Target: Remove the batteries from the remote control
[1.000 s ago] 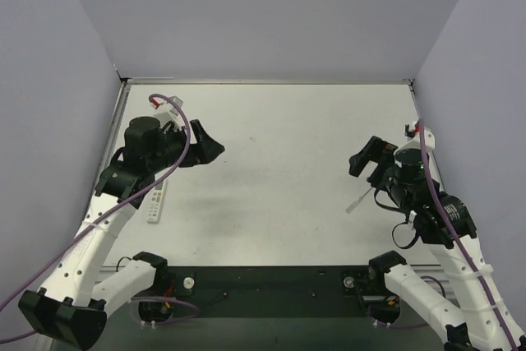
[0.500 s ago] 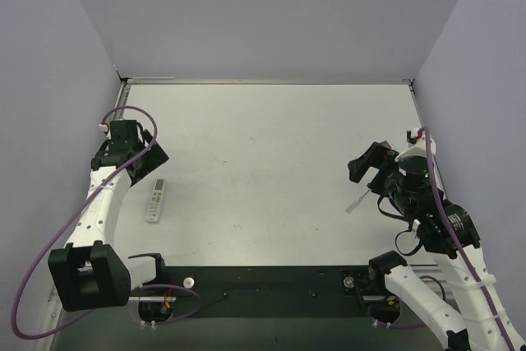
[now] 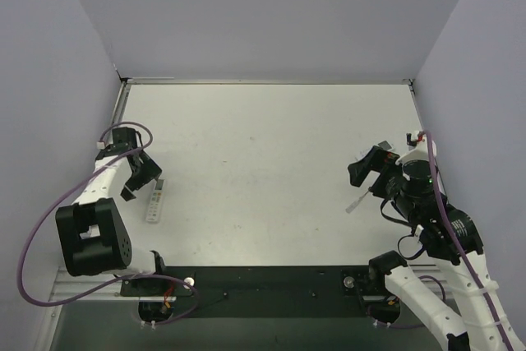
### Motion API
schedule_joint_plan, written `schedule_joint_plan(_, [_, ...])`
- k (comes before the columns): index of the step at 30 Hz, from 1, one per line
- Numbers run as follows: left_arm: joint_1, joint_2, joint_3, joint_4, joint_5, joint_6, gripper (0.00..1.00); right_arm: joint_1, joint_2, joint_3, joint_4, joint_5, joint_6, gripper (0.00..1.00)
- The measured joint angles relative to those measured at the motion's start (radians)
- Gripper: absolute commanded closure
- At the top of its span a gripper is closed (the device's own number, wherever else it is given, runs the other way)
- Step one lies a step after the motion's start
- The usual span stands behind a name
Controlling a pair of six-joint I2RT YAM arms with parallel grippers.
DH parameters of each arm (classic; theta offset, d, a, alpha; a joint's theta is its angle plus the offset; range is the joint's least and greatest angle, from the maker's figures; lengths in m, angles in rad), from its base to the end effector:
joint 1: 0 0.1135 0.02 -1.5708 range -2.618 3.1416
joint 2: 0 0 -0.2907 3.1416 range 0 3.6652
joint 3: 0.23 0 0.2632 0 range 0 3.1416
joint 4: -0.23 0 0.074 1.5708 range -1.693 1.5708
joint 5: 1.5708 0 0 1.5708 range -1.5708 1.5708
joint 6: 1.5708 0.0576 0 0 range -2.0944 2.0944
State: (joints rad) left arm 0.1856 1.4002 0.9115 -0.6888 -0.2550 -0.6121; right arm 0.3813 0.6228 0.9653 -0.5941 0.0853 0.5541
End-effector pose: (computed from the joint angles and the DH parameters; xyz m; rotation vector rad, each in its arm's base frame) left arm 0.2674 0.0650 0.2128 -1.1106 2.4580 0.2241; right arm 0.1247 0.0447 0.3929 0.2218 1.8474 0.5793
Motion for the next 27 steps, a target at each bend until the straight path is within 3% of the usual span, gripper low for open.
schedule_joint_plan(16, [-0.037, 0.105, -0.006, 0.053, 0.210, 0.091, 0.09, 0.000, -0.021, -0.002, -0.001, -0.003, -0.062, 0.04])
schedule_joint_plan(27, [-0.107, 0.099, -0.020, 0.042, 0.245, 0.122, 0.29, 0.000, -0.002, -0.008, -0.016, -0.003, -0.063, 0.05])
